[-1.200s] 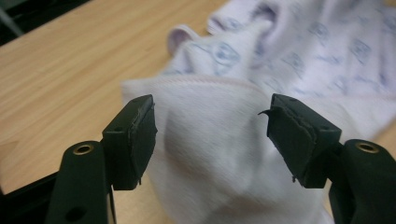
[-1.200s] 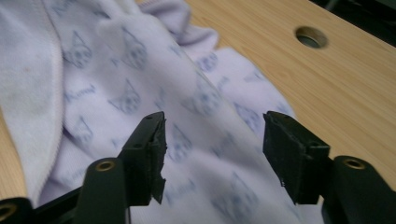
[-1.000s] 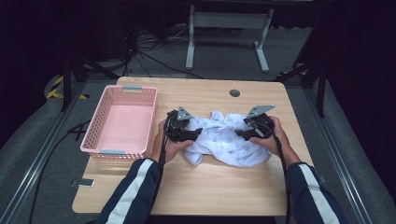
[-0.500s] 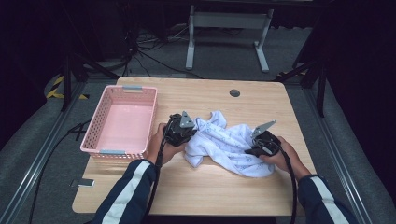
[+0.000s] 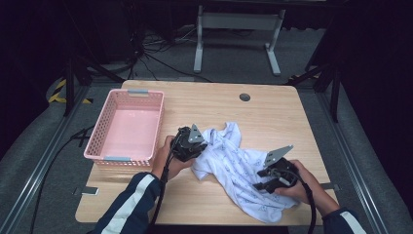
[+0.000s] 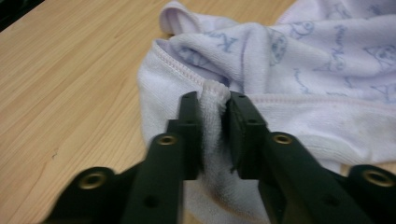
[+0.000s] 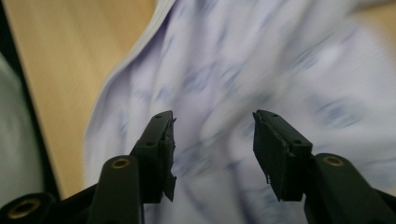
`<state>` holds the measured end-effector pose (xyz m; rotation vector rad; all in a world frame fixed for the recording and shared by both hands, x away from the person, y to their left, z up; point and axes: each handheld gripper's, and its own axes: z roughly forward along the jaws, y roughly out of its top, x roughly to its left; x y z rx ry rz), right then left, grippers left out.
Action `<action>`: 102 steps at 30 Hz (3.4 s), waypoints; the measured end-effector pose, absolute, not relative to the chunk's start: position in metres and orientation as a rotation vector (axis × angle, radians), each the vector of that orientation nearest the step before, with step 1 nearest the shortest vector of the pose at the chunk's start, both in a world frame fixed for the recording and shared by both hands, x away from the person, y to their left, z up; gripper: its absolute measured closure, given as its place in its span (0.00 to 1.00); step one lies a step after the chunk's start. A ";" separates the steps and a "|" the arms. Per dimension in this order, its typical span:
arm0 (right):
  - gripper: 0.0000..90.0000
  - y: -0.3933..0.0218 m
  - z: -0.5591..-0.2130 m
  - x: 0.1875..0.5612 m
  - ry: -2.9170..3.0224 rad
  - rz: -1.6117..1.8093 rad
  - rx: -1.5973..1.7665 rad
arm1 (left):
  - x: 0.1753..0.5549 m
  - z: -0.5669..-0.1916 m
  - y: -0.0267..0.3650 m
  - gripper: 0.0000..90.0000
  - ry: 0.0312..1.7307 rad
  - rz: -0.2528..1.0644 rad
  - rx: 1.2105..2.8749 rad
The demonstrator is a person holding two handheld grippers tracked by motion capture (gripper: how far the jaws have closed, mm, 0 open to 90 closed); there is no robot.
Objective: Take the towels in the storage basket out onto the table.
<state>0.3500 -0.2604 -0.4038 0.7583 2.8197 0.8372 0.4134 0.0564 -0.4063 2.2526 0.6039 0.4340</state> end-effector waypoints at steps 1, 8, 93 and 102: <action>0.55 -0.260 -0.404 0.350 2.820 0.837 0.758 | 0.413 -0.406 0.056 0.78 0.604 0.434 2.253; 0.58 -0.266 -0.395 0.415 2.635 0.911 0.795 | 0.424 -0.412 0.049 0.45 0.719 0.424 2.199; 0.97 -0.320 -0.385 0.538 2.202 0.513 1.214 | 0.392 -0.434 0.068 1.00 0.573 0.360 2.564; 0.88 -0.352 -0.379 0.537 2.112 0.706 1.305 | 0.381 -0.419 0.056 0.83 0.495 0.384 2.411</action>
